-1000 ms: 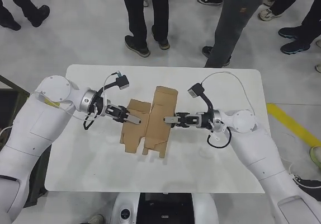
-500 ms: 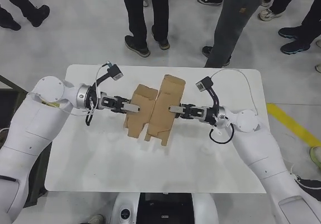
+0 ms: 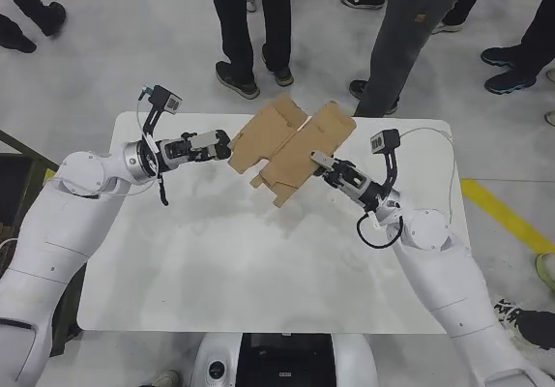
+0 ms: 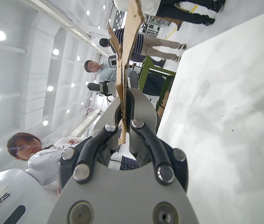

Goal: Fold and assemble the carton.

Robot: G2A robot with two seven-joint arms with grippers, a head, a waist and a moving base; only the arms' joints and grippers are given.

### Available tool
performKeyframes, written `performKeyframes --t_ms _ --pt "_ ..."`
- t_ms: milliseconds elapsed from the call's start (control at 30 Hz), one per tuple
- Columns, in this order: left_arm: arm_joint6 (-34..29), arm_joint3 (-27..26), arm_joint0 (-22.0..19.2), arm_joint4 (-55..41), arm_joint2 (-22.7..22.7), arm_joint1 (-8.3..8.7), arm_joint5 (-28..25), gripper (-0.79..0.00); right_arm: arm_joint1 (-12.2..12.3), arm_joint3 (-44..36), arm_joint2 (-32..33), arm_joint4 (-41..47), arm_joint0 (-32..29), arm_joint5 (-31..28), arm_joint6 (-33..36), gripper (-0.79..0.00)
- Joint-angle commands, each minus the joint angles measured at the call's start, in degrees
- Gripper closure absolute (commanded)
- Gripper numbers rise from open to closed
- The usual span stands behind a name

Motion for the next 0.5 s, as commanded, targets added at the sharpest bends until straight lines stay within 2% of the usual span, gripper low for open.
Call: performKeyframes --t_ms 0,100,467 --pt "3.01 -0.54 0.77 1.15 0.29 -0.27 -0.4 -0.785 0.0 -1.69 0.14 -2.33 -0.94 0.37 -2.87 0.0" --pt "6.72 -1.5 1.77 3.06 0.78 -0.75 -1.51 -0.785 -0.1 -4.33 -0.24 -5.33 -2.48 1.66 -6.15 0.0" --pt "13.17 -2.43 3.11 6.69 2.22 -2.37 -2.45 -0.785 -1.2 -8.63 -3.02 -9.16 -6.6 3.1 -17.04 0.0"
